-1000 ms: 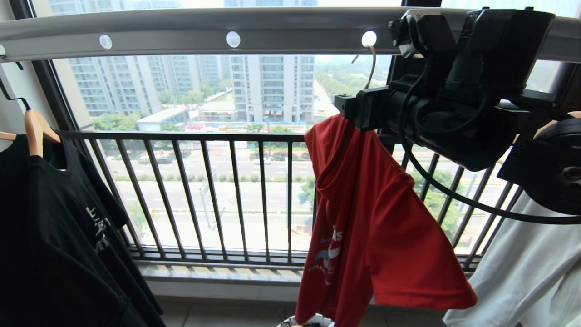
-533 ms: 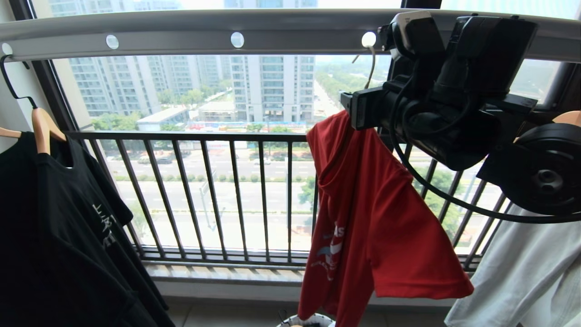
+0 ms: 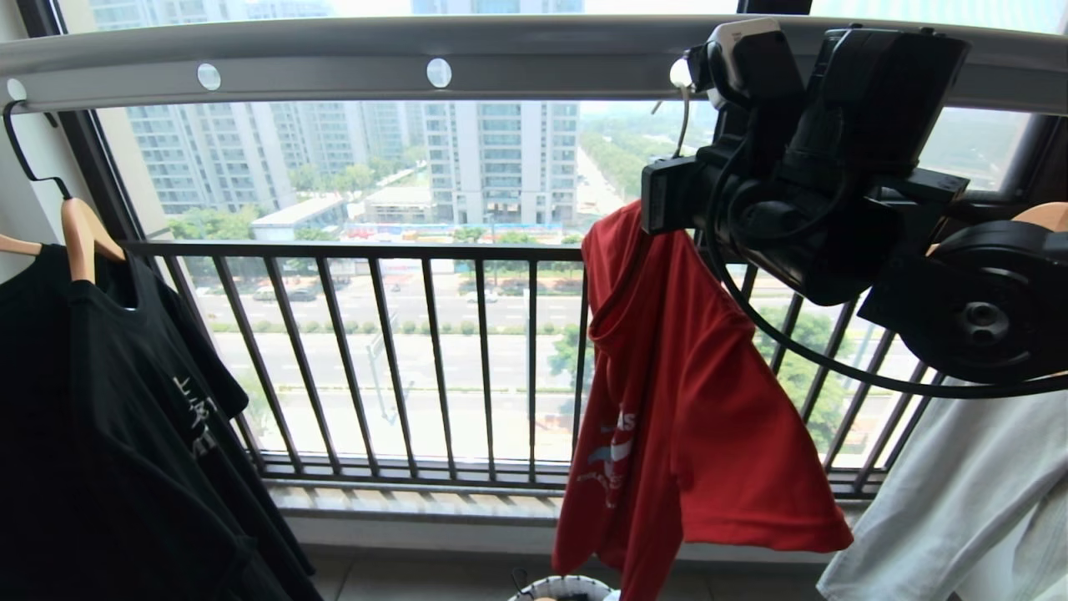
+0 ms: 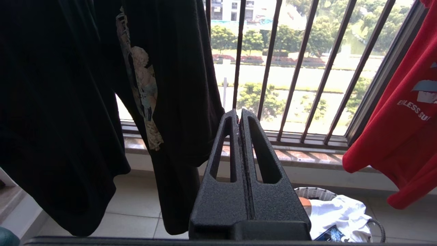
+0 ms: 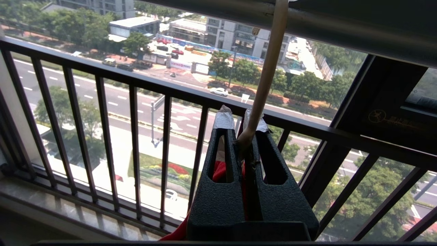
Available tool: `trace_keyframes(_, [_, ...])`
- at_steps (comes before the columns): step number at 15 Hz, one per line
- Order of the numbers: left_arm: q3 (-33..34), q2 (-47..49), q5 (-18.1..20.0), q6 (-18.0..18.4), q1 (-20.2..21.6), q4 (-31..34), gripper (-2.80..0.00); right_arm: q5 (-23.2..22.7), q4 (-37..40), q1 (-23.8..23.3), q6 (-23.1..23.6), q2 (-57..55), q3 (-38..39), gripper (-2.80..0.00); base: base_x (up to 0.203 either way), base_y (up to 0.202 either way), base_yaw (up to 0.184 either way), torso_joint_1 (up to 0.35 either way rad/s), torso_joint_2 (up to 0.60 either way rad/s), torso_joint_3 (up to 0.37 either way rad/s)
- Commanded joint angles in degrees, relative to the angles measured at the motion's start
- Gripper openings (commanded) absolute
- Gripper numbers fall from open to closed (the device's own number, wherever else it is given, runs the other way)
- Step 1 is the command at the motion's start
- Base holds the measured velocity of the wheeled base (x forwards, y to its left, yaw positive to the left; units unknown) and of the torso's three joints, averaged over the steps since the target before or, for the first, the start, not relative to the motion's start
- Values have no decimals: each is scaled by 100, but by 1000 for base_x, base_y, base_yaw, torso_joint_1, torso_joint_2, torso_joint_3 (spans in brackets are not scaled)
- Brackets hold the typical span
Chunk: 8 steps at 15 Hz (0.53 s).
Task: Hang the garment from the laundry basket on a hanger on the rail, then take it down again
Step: Take the clothes off the clothes rack
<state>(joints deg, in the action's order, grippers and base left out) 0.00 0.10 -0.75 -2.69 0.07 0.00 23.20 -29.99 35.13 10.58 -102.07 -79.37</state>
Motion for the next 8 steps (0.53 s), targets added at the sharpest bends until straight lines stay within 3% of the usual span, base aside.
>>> trace_keyframes(1, [9,-1,-4,-3,1,0,-280,9,-25,2,14,-14,-17,-280,0,0,0,0,0,0])
trace_keyframes(8, [8,-1,-4,-3,1,-9,-280,9,-25,11,5,3,-52,-280,0,0,0,0,0,0])
